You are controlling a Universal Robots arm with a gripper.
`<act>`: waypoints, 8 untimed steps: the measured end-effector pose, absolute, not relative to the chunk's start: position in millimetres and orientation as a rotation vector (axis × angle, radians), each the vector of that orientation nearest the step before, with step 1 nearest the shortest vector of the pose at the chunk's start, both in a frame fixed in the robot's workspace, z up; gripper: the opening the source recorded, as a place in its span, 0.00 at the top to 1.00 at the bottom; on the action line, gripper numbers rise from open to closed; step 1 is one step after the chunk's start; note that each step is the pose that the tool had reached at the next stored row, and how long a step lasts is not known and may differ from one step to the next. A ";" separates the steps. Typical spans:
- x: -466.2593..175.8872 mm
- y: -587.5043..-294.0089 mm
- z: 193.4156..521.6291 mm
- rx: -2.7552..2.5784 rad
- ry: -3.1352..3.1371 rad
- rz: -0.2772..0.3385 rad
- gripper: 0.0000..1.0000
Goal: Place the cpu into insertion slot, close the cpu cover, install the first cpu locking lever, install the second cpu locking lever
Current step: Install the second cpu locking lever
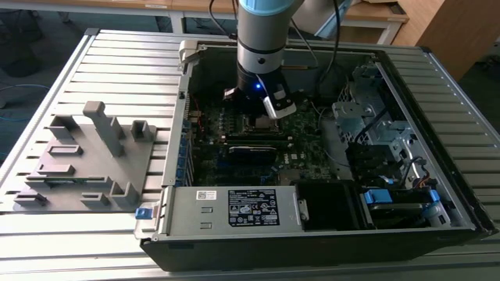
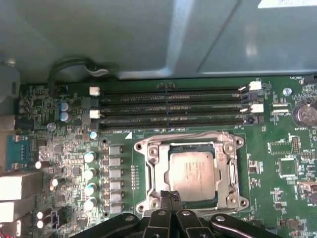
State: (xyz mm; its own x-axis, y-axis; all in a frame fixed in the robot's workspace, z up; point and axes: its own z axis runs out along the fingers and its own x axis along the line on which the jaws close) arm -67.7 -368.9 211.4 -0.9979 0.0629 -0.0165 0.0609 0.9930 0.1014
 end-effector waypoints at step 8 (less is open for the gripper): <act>-62.0 -354.9 211.3 0.096 3.117 0.139 0.90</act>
